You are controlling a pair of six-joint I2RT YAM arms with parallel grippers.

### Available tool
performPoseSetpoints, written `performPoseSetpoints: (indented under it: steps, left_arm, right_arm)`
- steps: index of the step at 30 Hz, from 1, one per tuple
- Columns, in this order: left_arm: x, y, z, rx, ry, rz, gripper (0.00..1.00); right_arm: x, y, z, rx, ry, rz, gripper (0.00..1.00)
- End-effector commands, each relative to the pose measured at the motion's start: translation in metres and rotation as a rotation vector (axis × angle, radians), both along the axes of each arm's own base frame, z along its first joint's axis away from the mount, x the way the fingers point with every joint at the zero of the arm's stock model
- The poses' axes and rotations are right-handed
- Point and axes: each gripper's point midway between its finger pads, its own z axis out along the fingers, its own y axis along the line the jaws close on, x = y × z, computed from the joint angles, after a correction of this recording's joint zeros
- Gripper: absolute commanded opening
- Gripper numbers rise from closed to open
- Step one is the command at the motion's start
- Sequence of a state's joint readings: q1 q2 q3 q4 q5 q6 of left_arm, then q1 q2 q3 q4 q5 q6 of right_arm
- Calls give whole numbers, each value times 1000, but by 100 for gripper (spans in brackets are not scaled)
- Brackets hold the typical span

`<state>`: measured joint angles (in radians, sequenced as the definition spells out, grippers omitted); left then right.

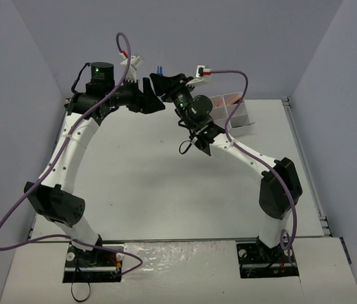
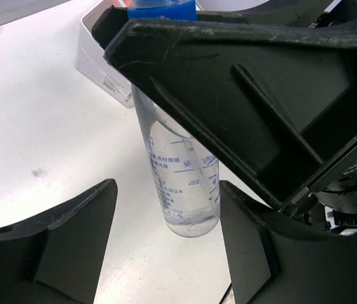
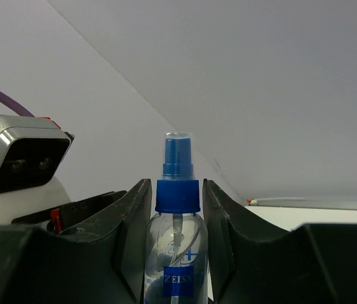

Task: Sort the stationery into containers
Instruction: Place the stationery in the storage box.

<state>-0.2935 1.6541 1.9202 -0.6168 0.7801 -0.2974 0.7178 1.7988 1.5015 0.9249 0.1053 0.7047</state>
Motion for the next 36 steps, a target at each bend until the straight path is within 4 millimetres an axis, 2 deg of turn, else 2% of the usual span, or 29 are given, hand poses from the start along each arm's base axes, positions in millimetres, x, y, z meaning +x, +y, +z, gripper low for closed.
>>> performPoseSetpoints:
  steps: [1,8,9,11,14,17,19,21,26,31,32,33,34,36]
  left_arm:
    - [5,-3,43,-67,-120,20,53]
    - [6,0,41,-56,-119,35,7]
    - [7,1,41,-53,-119,39,2]
    - [8,6,39,-43,-119,51,0]
    - [8,22,35,28,-164,77,0]
    - [8,39,32,146,-247,99,0]
    - [7,45,30,205,-291,84,0]
    - [9,51,26,273,-341,66,0]
    - [13,61,15,377,-385,51,0]
    - [10,58,13,358,-374,37,2]
    - [9,57,14,346,-371,32,8]
    - [8,55,16,334,-367,33,29]
    - [7,54,17,325,-361,32,40]
    - [6,52,19,306,-350,32,51]
  right_arm:
    - [-26,-5,52,185,-100,22,0]
    - [-28,-2,40,171,-73,43,0]
    - [-28,-2,38,166,-72,42,0]
    - [-29,-4,34,143,-78,36,0]
    - [-30,-15,34,62,-118,21,0]
    - [-27,-42,37,-16,-144,2,0]
    - [-24,-46,33,-83,-155,48,0]
    - [-28,-43,38,-140,-189,128,0]
    - [-29,-37,32,-253,-197,220,0]
    - [-25,-49,28,-247,-183,212,0]
    - [-25,-51,29,-236,-184,215,0]
    - [-26,-51,30,-226,-188,221,0]
    - [-26,-51,32,-222,-192,225,0]
    - [-27,-50,36,-212,-198,236,0]
